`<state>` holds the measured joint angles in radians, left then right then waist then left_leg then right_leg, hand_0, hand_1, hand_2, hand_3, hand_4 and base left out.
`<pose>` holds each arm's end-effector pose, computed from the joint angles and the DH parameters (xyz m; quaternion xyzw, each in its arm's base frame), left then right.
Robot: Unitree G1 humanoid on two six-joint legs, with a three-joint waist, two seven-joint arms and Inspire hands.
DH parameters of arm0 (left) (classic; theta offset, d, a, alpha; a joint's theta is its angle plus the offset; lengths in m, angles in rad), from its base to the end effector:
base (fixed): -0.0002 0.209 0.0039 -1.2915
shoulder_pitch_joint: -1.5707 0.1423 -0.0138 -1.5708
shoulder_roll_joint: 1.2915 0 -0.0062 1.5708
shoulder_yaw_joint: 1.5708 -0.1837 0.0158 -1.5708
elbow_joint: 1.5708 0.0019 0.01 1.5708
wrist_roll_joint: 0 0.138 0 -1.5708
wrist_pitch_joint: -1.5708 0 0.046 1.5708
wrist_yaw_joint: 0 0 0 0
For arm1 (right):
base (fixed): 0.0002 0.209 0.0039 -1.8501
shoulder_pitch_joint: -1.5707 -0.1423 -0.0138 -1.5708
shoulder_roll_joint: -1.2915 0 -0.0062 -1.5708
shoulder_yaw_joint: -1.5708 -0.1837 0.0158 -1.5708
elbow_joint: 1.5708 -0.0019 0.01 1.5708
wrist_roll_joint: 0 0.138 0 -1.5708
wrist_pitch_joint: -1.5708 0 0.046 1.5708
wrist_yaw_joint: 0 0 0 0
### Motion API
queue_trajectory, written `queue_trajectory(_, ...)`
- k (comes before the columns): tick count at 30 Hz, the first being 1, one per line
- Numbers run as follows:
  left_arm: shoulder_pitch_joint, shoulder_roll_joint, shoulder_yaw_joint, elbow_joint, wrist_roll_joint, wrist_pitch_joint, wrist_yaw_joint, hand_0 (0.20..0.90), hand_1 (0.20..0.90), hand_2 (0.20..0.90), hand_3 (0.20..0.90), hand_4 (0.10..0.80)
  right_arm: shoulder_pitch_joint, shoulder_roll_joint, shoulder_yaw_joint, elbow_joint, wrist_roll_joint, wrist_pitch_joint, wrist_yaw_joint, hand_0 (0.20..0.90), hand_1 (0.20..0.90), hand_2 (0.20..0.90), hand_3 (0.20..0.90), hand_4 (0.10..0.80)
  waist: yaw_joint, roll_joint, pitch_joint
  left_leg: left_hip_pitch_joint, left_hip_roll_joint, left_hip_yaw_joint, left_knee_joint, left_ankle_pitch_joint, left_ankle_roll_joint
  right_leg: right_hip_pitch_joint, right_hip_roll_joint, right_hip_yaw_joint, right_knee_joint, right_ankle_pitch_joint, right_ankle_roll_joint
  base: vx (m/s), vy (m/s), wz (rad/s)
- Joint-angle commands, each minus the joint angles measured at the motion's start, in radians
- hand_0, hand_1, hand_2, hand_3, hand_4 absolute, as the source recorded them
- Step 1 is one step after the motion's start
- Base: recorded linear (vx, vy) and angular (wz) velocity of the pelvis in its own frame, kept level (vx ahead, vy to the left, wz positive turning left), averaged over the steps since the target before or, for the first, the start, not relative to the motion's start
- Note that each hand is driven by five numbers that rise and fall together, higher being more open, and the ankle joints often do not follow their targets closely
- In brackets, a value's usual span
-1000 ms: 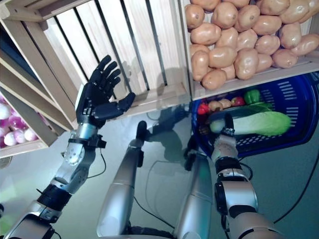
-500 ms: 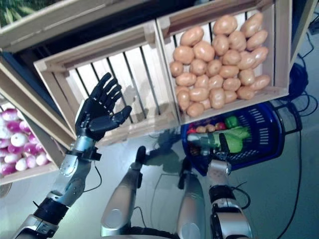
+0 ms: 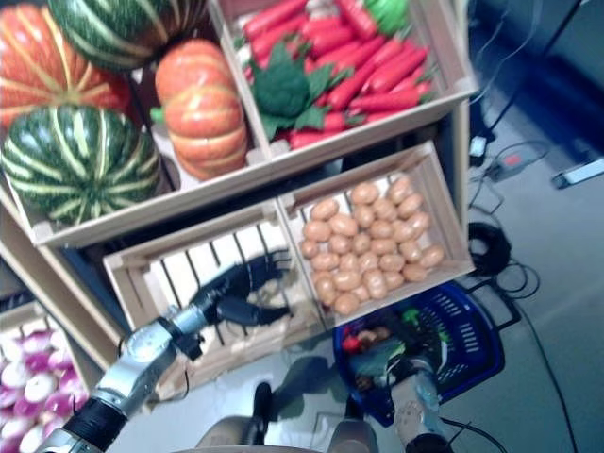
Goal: Put vegetables into the basket
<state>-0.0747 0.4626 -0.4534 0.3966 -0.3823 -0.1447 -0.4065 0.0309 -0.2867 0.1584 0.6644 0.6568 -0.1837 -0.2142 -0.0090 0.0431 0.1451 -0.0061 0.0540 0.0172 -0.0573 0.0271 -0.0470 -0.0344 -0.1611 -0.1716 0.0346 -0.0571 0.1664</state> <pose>0.1913 0.1892 -0.0147 0.0461 0.1731 -0.3292 0.9271 0.1513 -0.2152 -0.0600 0.1120 0.2639 -0.2017 0.9365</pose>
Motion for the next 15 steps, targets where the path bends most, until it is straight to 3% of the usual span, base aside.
queue_trajectory(1,0.042,0.018,-0.003,0.113,0.084,-0.052,-0.002,0.900,0.900,0.900,0.900,0.800,0.042,-0.057,0.033,0.019,-0.150,0.032,0.156,0.900,0.900,0.900,0.900,0.800,-0.004,-0.024,-0.062,-0.047,-0.035,0.027,0.015,0.018,0.023,-0.001,0.030,0.009,-0.011,0.092,-0.070,0.041,0.064,-0.16)
queue_trajectory(5,0.029,-0.021,-0.009,0.306,0.167,-0.070,0.033,0.900,0.900,0.900,0.900,0.800,0.031,-0.052,0.059,0.147,-0.162,0.046,0.241,0.900,0.900,0.900,0.900,0.800,-0.011,-0.031,-0.079,-0.014,-0.032,0.042,0.001,0.006,0.027,0.018,0.028,0.017,-0.024,0.096,-0.060,0.036,0.045,-0.12)
queue_trajectory(8,0.022,-0.089,0.018,0.518,0.210,-0.040,0.101,0.900,0.900,0.900,0.900,0.800,0.017,-0.012,0.075,0.297,-0.243,0.075,0.293,0.900,0.900,0.900,0.900,0.800,-0.013,-0.037,-0.095,0.017,-0.033,0.049,-0.013,-0.004,0.030,0.039,0.026,0.025,-0.043,0.103,-0.053,0.035,0.050,-0.08)
queue_trajectory(15,0.026,-0.183,0.095,0.768,0.259,0.008,0.229,0.900,0.900,0.900,0.900,0.800,0.007,0.050,0.079,0.474,-0.333,0.149,0.253,0.900,0.900,0.900,0.900,0.800,-0.004,-0.048,-0.102,0.046,-0.030,0.054,-0.015,-0.020,0.032,0.068,0.023,0.027,-0.055,0.102,-0.049,0.015,0.011,-0.03)
